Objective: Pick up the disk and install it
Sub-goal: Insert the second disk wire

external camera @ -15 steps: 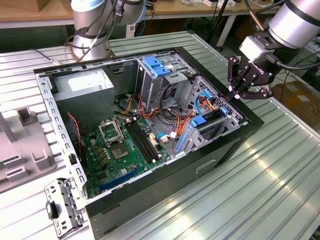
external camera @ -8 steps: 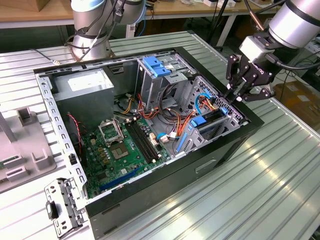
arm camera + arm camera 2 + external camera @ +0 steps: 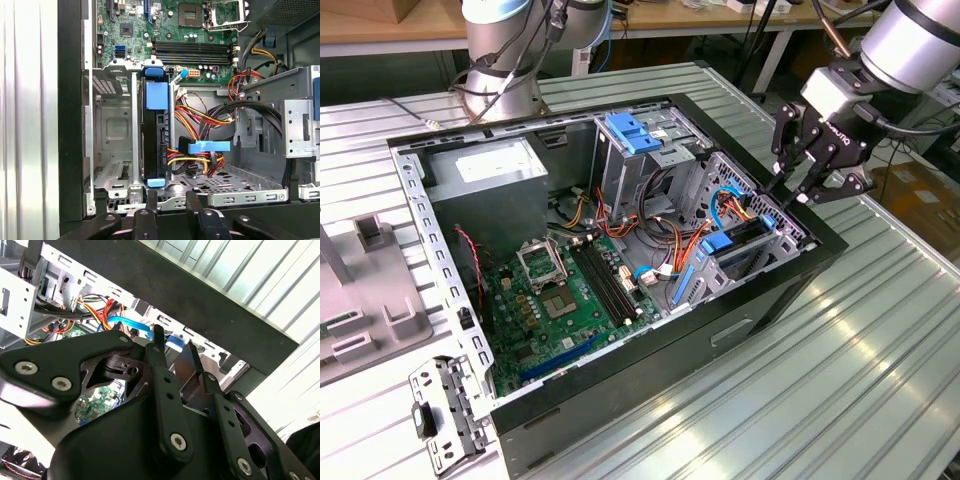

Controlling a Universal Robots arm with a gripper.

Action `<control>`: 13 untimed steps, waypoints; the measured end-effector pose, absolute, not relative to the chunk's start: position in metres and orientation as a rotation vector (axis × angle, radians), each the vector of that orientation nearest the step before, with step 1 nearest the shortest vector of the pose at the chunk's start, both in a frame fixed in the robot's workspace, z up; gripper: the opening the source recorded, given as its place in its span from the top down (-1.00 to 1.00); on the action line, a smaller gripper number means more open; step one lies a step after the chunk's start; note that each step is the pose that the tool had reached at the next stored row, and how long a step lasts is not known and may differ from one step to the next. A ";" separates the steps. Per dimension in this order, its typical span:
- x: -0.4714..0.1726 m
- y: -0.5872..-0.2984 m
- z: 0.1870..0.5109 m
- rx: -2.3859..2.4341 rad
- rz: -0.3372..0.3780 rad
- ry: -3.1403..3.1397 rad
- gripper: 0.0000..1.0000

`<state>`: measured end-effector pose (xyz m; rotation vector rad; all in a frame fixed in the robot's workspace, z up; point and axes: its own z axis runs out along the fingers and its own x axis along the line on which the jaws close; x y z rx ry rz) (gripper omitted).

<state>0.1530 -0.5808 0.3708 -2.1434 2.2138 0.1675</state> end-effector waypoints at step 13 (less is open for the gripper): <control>0.125 -0.576 0.374 -2.135 0.185 2.205 0.28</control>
